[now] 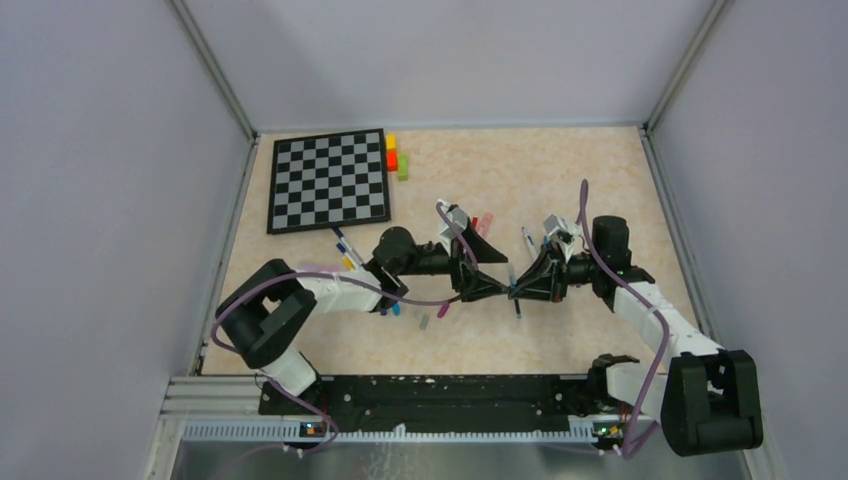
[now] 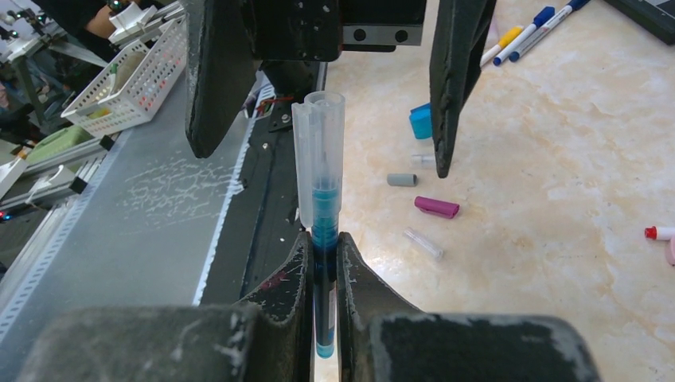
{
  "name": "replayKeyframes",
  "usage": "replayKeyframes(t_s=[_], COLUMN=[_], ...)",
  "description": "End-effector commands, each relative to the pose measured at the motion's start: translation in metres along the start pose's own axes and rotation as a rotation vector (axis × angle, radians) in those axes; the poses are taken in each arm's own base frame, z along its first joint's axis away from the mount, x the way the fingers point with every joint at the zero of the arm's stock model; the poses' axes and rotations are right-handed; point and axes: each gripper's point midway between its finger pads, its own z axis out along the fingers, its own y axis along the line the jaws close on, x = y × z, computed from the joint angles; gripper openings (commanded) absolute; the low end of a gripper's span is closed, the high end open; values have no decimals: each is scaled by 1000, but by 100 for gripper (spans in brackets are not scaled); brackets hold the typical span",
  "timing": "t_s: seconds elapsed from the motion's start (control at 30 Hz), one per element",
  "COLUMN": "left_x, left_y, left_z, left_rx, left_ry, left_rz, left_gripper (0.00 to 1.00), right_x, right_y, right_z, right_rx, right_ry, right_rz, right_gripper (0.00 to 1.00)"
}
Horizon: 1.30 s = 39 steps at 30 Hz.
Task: Open the pen caps
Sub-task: Open the pen cap from the pen.
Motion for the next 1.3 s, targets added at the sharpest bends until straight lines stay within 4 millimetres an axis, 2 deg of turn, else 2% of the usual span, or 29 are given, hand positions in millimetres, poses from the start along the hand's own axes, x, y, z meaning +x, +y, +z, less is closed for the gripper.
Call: replayKeyframes(t_s=[0.0,0.23,0.37,0.53,0.63,0.7,0.8,1.0,1.1,1.17,1.27], left_x=[-26,-24,-19,-17,-24,-37,-72,-173,-214,-231,-239], left_y=[-13,-20,-23,-25,-26,-22,-14,-11,-16,-22,-34], left_z=[14,25,28,29,29,28,25,11,-4,-12,-18], left_rx=[115,178,199,221,248,247,225,162,125,111,109], left_ry=[-66,-58,-44,-31,-23,-39,-94,-259,-354,-410,-435], left_rz=[83,69,57,52,65,80,140,279,312,318,317], left_gripper=[81,64,51,24,3,0,0,0,0,0,0], right_x=[-8,-9,-9,-9,-8,-7,-5,1,1,2,-2], right_y=[22,22,22,22,21,21,21,23,23,23,19], right_z=[3,3,3,3,3,3,4,8,8,9,9], right_rx=[-136,-139,-140,-140,-139,-139,-144,-169,-171,-171,-150], right_ry=[-24,-21,-21,-21,-21,-20,-17,1,2,3,4], right_rz=[-80,-71,-68,-67,-63,-59,-46,-9,-3,-1,-15], right_gripper=[0,0,0,0,0,0,0,0,0,0,0])
